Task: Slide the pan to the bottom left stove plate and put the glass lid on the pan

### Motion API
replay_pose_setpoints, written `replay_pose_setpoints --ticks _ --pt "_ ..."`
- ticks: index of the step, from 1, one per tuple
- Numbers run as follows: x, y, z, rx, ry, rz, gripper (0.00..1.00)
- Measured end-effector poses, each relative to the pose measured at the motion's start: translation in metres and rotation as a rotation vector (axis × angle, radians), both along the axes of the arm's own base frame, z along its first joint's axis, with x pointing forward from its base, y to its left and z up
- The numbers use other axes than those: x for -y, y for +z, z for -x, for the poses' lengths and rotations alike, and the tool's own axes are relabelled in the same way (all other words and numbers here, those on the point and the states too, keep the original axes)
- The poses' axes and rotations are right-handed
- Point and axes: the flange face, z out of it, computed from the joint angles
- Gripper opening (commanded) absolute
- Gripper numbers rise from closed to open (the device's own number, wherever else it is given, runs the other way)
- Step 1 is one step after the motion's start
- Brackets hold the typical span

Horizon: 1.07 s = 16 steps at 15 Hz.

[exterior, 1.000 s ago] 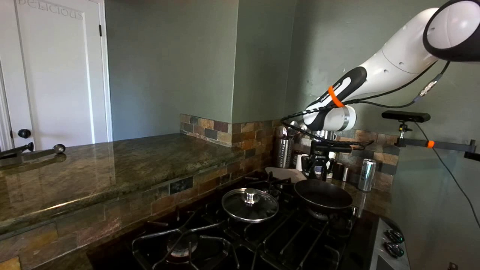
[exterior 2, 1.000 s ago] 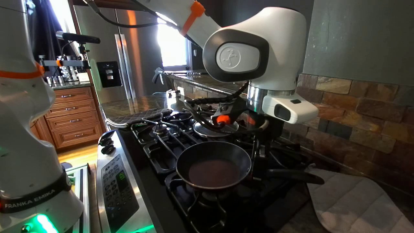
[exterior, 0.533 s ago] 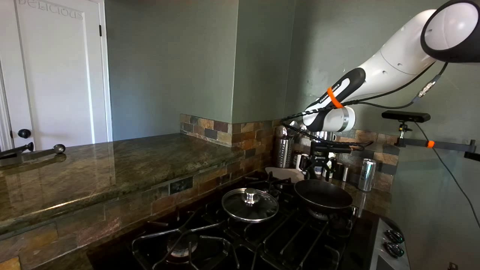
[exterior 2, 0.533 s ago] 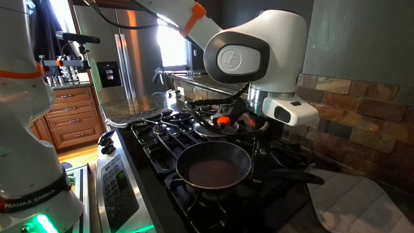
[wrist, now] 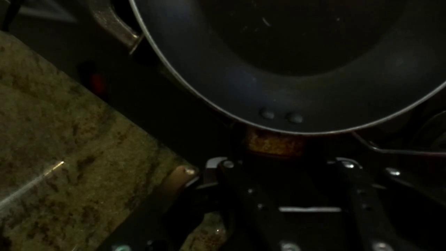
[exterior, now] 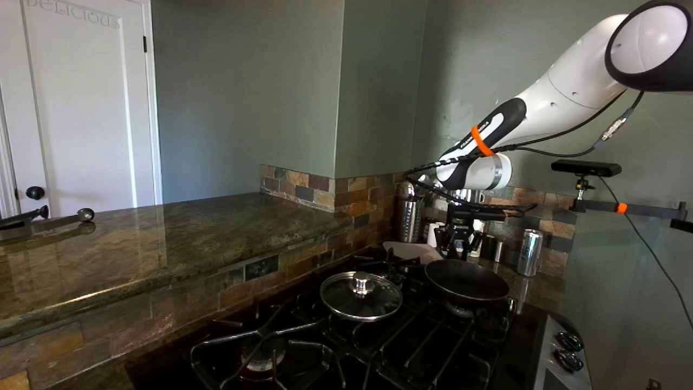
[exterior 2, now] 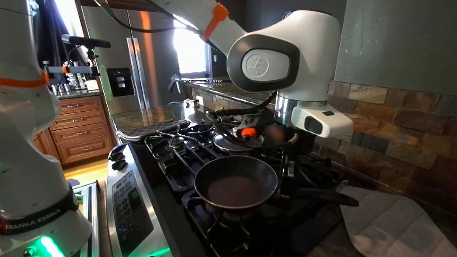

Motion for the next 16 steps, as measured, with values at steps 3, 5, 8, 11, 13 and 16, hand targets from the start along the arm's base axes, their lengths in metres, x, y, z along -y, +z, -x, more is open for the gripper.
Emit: replay_pose_setpoints --ticks 3,5,8,11,13,16 --pt "0.000 -0.001 -0.001 -0.001 -0.004 0.000 0.23" --pt "0.000 -0.001 -0.001 -0.002 -0.005 0.000 0.23" --pt "0.000 0.000 -0.001 -0.002 -0.004 -0.001 0.23" --pt "-0.006 0.001 -0.002 -0.001 0.005 -0.004 0.23" --pt "-0.011 0.002 -0.003 -0.003 0.006 -0.008 0.23" --pt "-0.022 0.004 0.000 -0.015 0.003 -0.026 0.23"
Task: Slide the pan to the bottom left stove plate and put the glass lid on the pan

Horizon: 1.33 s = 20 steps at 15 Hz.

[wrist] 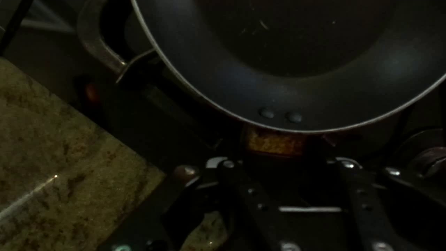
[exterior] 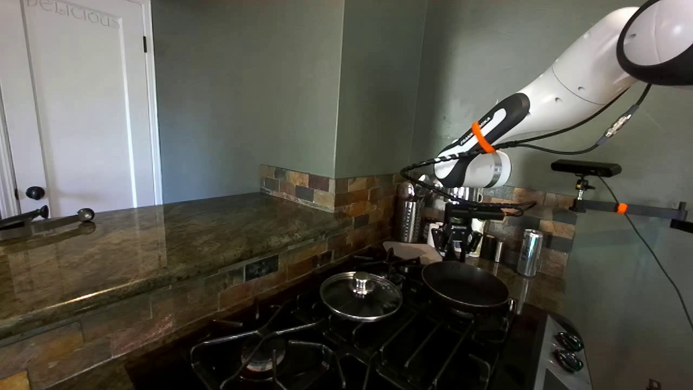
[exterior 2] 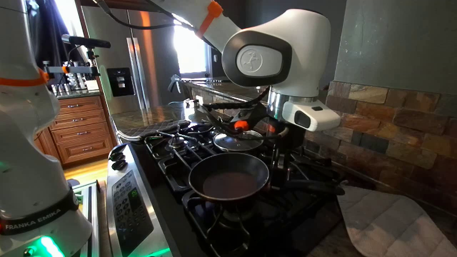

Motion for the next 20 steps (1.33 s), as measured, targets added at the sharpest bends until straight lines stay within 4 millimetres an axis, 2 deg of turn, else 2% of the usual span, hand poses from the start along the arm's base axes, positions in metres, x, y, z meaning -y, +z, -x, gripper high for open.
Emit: replay_pose_setpoints --ticks 5,11,19,20 --pt "-0.019 0.005 0.008 -0.014 -0.017 -0.024 0.23" --pt "-0.041 0.001 0.019 -0.036 -0.133 -0.043 0.23" --pt "-0.087 0.005 0.024 -0.045 -0.230 -0.053 0.23" --pt "-0.094 0.007 0.024 -0.044 -0.237 -0.053 0.48"
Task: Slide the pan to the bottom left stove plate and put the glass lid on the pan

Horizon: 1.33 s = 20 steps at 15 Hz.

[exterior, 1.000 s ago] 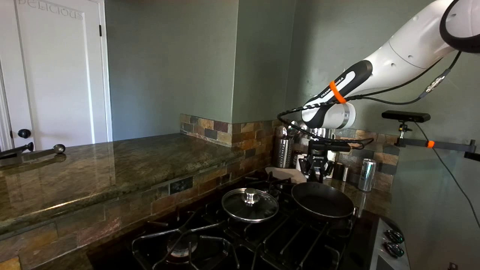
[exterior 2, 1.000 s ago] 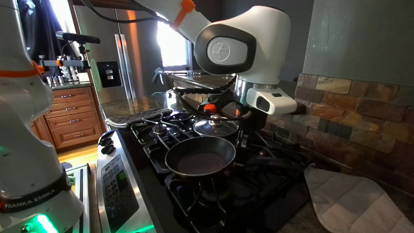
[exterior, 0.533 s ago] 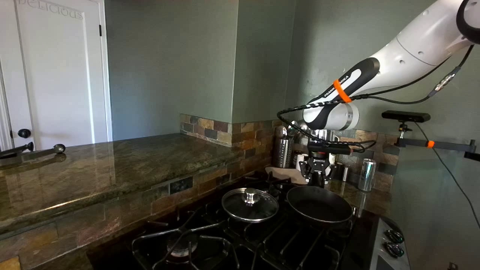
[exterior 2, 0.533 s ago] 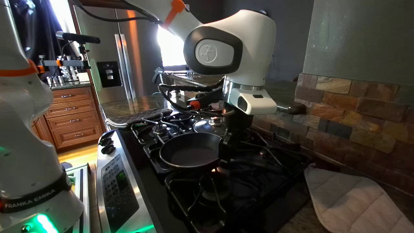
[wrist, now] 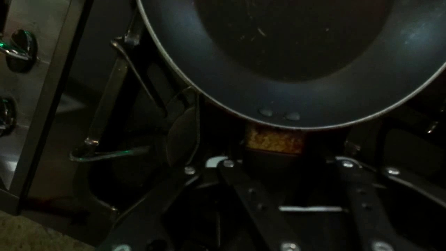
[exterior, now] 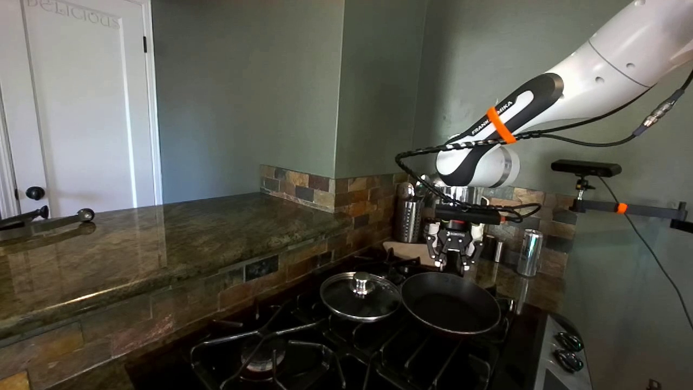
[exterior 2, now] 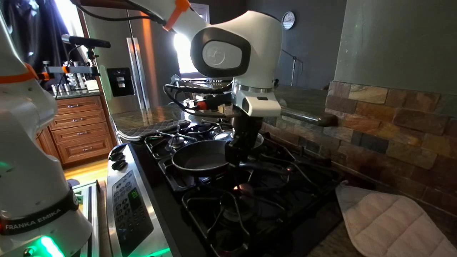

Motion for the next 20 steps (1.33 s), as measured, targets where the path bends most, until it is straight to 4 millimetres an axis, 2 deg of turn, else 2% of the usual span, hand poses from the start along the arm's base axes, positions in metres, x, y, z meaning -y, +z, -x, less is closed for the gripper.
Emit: replay_pose_setpoints --ticks 3,5,6,12,16,20 --pt "-0.017 0.005 0.002 0.006 -0.010 0.000 0.48" --pt "-0.019 0.007 0.004 0.009 -0.011 -0.001 0.48" --pt "-0.019 0.007 0.005 0.009 -0.011 -0.001 0.23" --pt "-0.024 0.001 0.004 -0.006 0.002 -0.001 0.23" --pt "-0.047 -0.008 -0.005 -0.024 0.050 -0.008 0.23" --pt "-0.065 -0.008 -0.011 -0.019 0.072 -0.024 0.23"
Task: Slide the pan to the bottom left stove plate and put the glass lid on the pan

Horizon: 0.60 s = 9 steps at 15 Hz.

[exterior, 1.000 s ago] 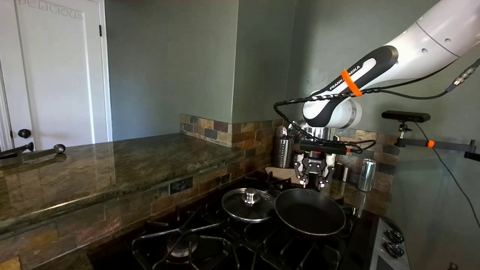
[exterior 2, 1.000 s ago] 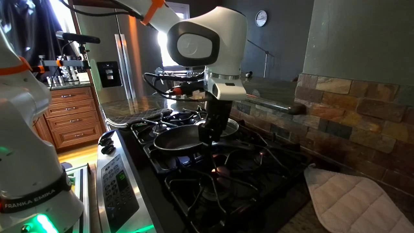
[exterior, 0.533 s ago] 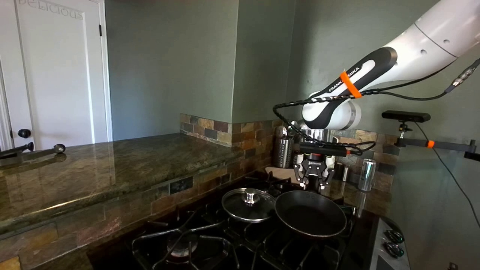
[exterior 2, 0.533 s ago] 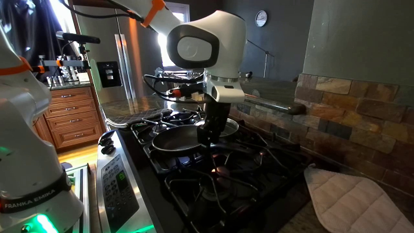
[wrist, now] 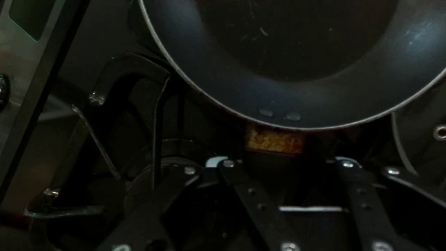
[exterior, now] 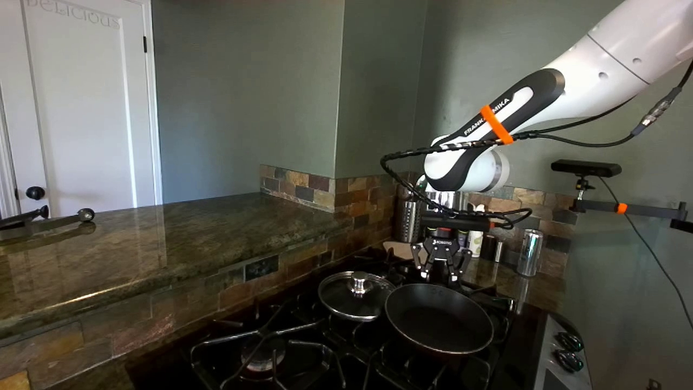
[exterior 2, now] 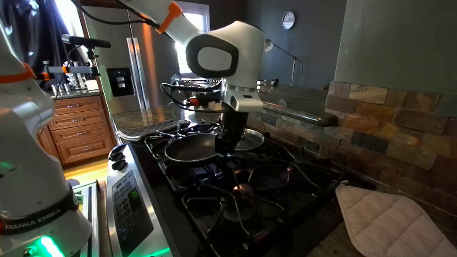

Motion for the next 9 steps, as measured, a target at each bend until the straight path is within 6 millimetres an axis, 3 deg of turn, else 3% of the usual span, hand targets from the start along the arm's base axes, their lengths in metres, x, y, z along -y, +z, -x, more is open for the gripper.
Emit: replay_pose_setpoints --ticks 9 --pt "-0.042 -0.003 -0.008 -0.013 0.009 -0.071 0.23"
